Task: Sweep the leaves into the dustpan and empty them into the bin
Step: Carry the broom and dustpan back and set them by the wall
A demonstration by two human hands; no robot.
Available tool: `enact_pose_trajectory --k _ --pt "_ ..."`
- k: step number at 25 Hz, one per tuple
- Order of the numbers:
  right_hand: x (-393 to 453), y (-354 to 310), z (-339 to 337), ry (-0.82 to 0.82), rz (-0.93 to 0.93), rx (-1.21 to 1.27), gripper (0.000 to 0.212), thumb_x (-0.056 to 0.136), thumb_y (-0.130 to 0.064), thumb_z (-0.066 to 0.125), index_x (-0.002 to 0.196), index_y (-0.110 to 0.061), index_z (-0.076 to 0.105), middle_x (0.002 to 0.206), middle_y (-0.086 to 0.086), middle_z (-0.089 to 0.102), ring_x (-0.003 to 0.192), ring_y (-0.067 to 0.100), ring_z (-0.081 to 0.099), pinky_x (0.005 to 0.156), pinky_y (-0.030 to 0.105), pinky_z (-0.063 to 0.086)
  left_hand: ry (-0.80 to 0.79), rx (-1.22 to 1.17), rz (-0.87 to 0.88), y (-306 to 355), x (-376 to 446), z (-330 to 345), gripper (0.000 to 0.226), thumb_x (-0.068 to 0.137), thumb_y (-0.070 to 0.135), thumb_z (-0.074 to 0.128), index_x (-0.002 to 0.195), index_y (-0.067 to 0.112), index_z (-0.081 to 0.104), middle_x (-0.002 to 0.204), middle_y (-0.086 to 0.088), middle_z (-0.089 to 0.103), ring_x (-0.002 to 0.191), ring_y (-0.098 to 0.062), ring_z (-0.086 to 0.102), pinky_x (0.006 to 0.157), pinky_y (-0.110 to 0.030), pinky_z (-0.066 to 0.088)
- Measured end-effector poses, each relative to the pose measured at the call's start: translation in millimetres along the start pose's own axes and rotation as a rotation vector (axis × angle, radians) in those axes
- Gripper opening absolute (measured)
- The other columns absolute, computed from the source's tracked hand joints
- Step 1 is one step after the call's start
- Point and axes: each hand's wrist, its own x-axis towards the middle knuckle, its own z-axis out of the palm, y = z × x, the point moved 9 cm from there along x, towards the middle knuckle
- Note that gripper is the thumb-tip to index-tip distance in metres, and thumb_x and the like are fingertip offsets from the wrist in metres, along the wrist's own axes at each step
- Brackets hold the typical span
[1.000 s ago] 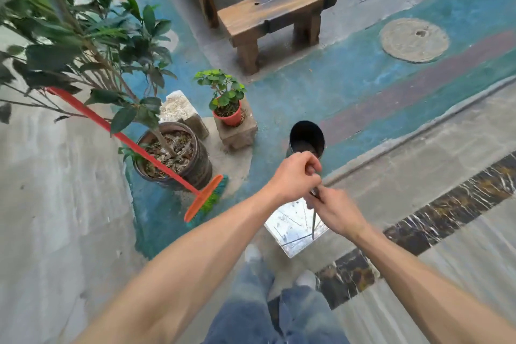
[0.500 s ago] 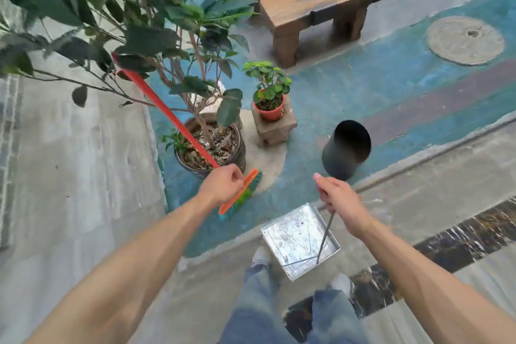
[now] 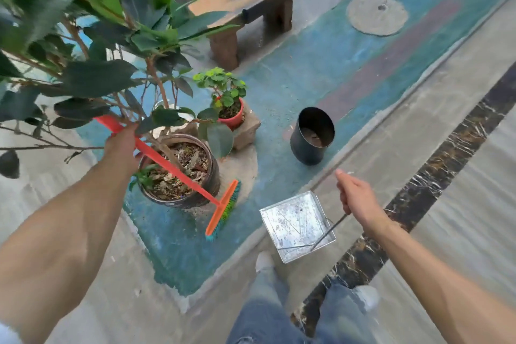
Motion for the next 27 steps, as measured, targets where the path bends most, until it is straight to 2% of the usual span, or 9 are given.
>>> enact_pose_trajectory --k 2,4,6,8,12,15,19,22,27 --pt "-3 6 -17 0.046 0.013 0.014 0.046 0.089 -0.064 0.045 0.067 -0.023 0.043 0.062 -0.006 0.034 0.057 0.01 0.032 0.062 0.032 0.029 -0.065 0.126 0.105 -13 -10 35 0.022 0.074 0.032 0.073 0.086 0.016 0.063 0.078 0.002 0.064 0.082 -0.017 0.06 0.075 -0.034 0.053" --pt "-9 16 -36 0.098 0.04 0.018 0.037 0.082 -0.07 0.044 0.067 -0.037 0.047 0.065 -0.019 0.038 0.062 0.0 0.033 0.062 0.021 0.029 -0.108 0.192 0.189 -30 -41 67 0.014 0.079 0.029 0.065 0.074 0.018 0.059 0.072 0.001 0.063 0.072 -0.018 0.058 0.074 -0.034 0.049" --pt "-14 29 -59 0.149 0.054 0.048 0.031 0.079 -0.073 0.043 0.07 -0.043 0.047 0.066 -0.023 0.038 0.064 -0.005 0.031 0.062 0.017 0.026 -0.141 0.291 0.277 -49 -74 93 0.013 0.085 0.018 0.059 0.073 0.014 0.057 0.072 -0.004 0.059 0.071 -0.02 0.052 0.066 -0.031 0.04" --pt "-17 40 -82 0.188 0.068 0.077 0.025 0.087 -0.065 0.045 0.075 -0.044 0.05 0.064 -0.022 0.036 0.062 -0.005 0.03 0.058 0.017 0.024 -0.236 0.458 0.351 -80 -102 121 0.012 0.083 0.01 0.061 0.072 0.011 0.057 0.072 -0.007 0.056 0.072 -0.022 0.049 0.064 -0.033 0.037" --pt "-23 70 -147 0.302 0.12 0.103 0.034 0.093 -0.051 0.049 0.063 -0.035 0.047 0.062 -0.019 0.038 0.058 0.001 0.033 0.055 0.024 0.027 -0.403 0.627 0.402 -118 -169 197 0.028 0.076 0.025 0.065 0.057 0.013 0.05 0.056 -0.005 0.048 0.059 -0.02 0.045 0.059 -0.036 0.038" --pt "-35 103 -221 0.411 0.216 0.208 0.038 0.083 -0.051 0.055 0.058 -0.023 0.05 0.052 -0.008 0.04 0.051 0.015 0.035 0.056 0.03 0.027 -0.398 0.527 0.466 -97 -245 265 0.034 0.085 0.017 0.064 0.054 0.015 0.051 0.054 -0.002 0.049 0.055 -0.019 0.044 0.058 -0.034 0.036" --pt "-59 132 -330 0.501 0.239 0.39 0.037 0.092 -0.033 0.055 0.058 -0.019 0.047 0.042 -0.009 0.039 0.042 0.013 0.033 0.047 0.026 0.027 -0.446 0.357 0.563 -55 -356 368 0.027 0.075 0.02 0.062 0.051 0.013 0.05 0.036 0.005 0.045 0.044 -0.018 0.043 0.049 -0.03 0.036" --pt "-85 163 -397 0.507 0.277 0.496 0.035 0.091 -0.028 0.052 0.059 -0.019 0.042 0.041 -0.009 0.033 0.03 0.007 0.026 0.037 0.021 0.025 -0.602 0.347 0.63 -74 -448 446 0.024 0.073 0.019 0.057 0.054 0.006 0.052 0.043 -0.008 0.047 0.032 -0.011 0.041 0.042 -0.025 0.035" --pt "-126 230 -491 0.57 0.348 0.578 0.029 0.083 -0.022 0.049 0.059 -0.022 0.033 0.045 -0.008 0.023 0.041 0.012 0.014 0.048 0.028 0.012 -0.977 0.39 0.724 -137 -591 568 0.038 0.068 0.018 0.054 0.031 0.018 0.047 0.031 0.003 0.042 0.036 -0.018 0.039 0.047 -0.03 0.035"
